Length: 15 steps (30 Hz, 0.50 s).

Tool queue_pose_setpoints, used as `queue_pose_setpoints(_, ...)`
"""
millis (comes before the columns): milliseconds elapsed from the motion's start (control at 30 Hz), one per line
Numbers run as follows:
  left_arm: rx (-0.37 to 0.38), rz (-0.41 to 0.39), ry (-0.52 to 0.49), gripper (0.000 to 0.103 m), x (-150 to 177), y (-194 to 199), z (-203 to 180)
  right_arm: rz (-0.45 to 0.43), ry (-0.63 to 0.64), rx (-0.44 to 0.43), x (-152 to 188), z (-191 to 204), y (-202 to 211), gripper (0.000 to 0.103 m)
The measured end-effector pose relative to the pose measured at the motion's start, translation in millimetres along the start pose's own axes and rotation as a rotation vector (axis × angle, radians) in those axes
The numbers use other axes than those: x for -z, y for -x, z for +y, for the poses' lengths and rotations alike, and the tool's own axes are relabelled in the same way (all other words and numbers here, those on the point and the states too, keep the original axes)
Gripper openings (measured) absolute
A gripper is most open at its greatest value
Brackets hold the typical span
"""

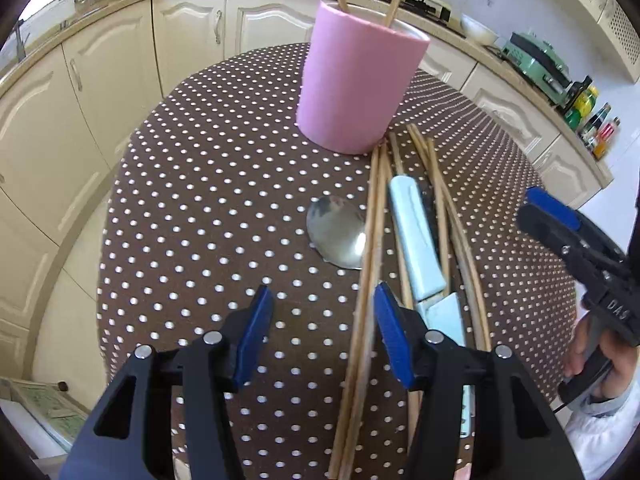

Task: Organize utensils
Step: 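Grasp a chopstick with the left gripper while the right gripper grasps another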

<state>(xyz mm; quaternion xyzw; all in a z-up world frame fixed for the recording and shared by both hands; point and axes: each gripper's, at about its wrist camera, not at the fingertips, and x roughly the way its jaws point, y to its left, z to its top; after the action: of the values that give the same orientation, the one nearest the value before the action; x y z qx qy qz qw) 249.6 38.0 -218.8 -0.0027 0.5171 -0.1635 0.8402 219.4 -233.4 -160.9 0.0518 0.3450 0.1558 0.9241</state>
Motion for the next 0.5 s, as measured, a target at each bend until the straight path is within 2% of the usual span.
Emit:
queue_pose_setpoints(233, -0.069, 0.028, -0.039, 0.053, -8.8, -8.3, -5.9, 0.01, -0.012, -0.002, 0.8, -3.3, -2.1, 0.07)
queue_pose_setpoints(400, -0.066, 0.046, -0.078, 0.053, -12.1, -13.0, -22.3, 0.016, -0.012, -0.002, 0.6, -4.1, -3.9, 0.07)
queue_pose_setpoints(500, -0.106, 0.045, -0.109, 0.053, -12.6, -17.0, -29.7, 0.024, -0.019, -0.002, 1.4, -5.1, -6.2, 0.071)
